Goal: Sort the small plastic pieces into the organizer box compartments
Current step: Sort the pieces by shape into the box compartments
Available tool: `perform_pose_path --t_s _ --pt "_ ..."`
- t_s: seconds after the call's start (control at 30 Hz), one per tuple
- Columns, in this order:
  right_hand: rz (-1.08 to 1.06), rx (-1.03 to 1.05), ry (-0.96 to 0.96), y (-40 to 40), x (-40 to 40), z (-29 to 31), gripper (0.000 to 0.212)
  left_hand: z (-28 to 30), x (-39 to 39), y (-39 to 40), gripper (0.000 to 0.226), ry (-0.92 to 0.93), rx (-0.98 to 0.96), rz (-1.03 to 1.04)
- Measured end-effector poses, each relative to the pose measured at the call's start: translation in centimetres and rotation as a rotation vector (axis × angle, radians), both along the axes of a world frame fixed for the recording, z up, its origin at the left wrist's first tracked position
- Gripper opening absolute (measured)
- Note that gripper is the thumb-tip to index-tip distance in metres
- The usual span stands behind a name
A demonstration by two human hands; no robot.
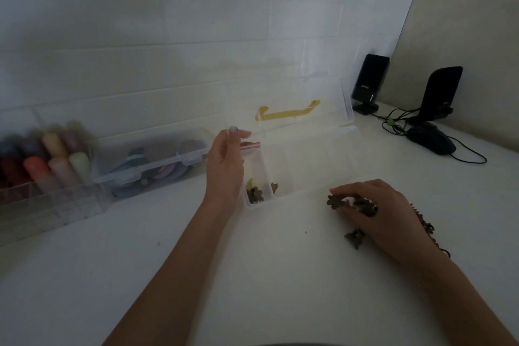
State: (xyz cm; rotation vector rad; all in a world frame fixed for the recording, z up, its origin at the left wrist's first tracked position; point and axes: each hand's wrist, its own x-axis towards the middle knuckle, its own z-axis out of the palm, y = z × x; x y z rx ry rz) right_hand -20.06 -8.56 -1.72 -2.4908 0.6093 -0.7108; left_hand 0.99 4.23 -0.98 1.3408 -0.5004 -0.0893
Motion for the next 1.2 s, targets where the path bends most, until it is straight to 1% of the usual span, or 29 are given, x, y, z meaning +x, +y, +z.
perform_pose_path --t_s 0.1,0.27,0.33,0.5,0.57,0.7,0.8,0.83,0.9,1.07,1.2 --pt "0.017 0.009 -0.045 0.2 0.1 0.2 0.032 0.0 0.0 0.0 0.034 0.004 -0.002 -0.006" --pt "0.069 -0.027 -0.163 1.0 0.9 0.7 0.04 0.1 -0.1 0.1 0.034 -0.004 0.006 -0.006" --pt "0.101 -0.015 -0.223 1.4 1.4 0.9 0.04 0.1 -0.2 0.1 0.033 -0.008 0.005 -0.009" --pt "0.195 0.038 -0.326 2.9 3.5 2.0 0.028 0.2 -0.3 0.1 0.032 -0.018 0.021 -0.017" --pt "0.231 0.017 -0.343 3.8 4.5 2.6 0.027 0.3 -0.4 0.1 0.032 -0.02 0.022 -0.014" --pt "0.296 -0.078 -0.288 5.3 6.7 3.3 0.021 0.4 -0.5 0.2 0.031 -0.028 0.02 -0.017" --pt "0.334 -0.225 -0.207 5.5 8.2 2.9 0.016 0.3 -0.4 0.3 0.031 -0.036 0.013 -0.029" --pt "0.341 -0.243 -0.177 5.4 8.4 2.6 0.016 0.3 -0.4 0.3 0.031 -0.037 0.009 -0.034" --pt "0.33 -0.204 -0.156 4.8 7.9 2.3 0.017 0.3 -0.4 0.2 0.031 -0.031 0.013 -0.034" --pt "0.18 -0.183 -0.195 2.4 4.5 2.5 0.019 0.1 -0.2 0.1 0.033 -0.017 0.016 -0.04" --pt "0.083 -0.144 -0.126 0.6 1.1 2.6 0.02 0.2 -0.3 0.1 0.032 -0.009 0.011 -0.047"
